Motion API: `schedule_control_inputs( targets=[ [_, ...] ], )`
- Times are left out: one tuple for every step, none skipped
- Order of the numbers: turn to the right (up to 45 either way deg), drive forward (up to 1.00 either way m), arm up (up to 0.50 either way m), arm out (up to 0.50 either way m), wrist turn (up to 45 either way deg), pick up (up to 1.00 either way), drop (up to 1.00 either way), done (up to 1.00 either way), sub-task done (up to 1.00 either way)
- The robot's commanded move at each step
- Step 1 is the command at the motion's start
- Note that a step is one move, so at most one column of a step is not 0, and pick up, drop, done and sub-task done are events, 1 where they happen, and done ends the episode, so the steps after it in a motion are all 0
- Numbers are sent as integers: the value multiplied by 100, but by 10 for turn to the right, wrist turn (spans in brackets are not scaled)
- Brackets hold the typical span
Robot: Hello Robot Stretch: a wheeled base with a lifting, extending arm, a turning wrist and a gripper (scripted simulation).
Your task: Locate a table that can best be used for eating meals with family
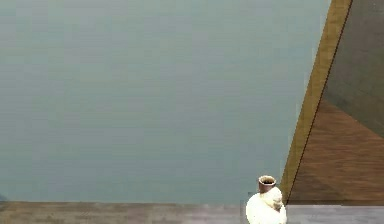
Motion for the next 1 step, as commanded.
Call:
schedule_control_inputs(
  targets=[
    [0,15,0,0,0,0,0,0,0]
  ],
)
